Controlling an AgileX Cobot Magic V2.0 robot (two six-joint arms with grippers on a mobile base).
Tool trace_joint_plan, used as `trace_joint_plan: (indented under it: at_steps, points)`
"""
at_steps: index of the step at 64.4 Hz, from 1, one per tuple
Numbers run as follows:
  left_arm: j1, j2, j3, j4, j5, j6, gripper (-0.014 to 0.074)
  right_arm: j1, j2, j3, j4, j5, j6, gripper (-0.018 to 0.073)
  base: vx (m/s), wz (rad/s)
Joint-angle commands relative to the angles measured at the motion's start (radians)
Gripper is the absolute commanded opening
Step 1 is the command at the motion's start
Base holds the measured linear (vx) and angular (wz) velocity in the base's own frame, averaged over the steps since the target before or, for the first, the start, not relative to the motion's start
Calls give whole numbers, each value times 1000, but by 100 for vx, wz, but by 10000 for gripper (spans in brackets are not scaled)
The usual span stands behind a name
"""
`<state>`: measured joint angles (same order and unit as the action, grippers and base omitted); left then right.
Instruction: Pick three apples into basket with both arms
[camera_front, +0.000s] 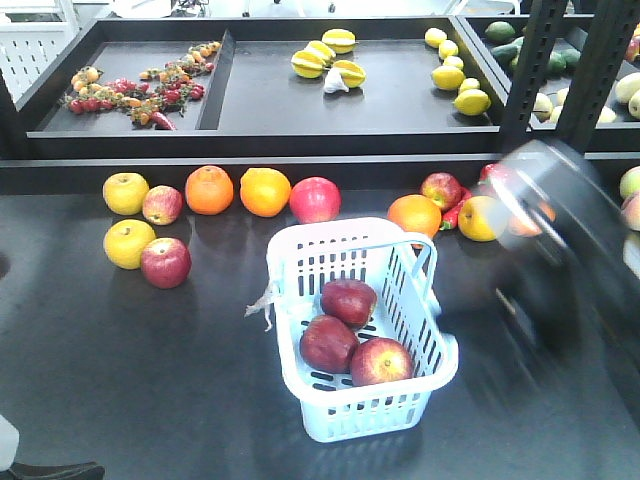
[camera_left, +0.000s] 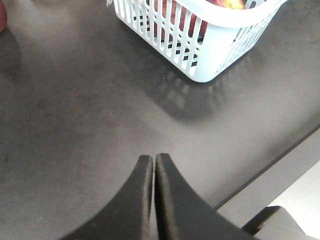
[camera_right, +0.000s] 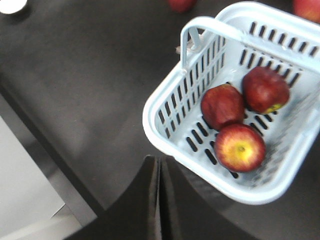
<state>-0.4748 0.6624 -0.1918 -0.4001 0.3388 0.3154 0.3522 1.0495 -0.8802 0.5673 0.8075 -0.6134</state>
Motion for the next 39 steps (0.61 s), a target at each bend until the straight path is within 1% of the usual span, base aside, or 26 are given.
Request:
trace_joint_plan:
  at_steps: [1, 6, 10, 16, 20, 26, 39]
  points:
    - [-2, -1, -24, -16, -57, -8, -7, -4, -200, 163, 34, -175, -27, -3, 0, 0]
    - [-2, -1, -24, -16, -57, -8, -7, -4, -340, 304, 33, -292, -13, -3, 0, 0]
    - [-2, -1, -24, -16, -57, -8, -7, -4, -438, 394, 26, -351, 13, -3, 0, 0]
    - [-2, -1, -24, -16, -58, -8, -7, -4, -554, 488, -5, -381, 41, -3, 0, 0]
    - [-2, -1, -24, -16, -58, -8, -7, -4, -619, 521, -39, -388, 65, -3, 0, 0]
    - [-2, -1, -24, -16, -59, -8, -6, -4, -670, 538, -78, -391, 65, -3, 0, 0]
    - [-2, -1, -24, -17, -75, -8, -6, -4, -690, 538, -62, -390, 64, -3, 0, 0]
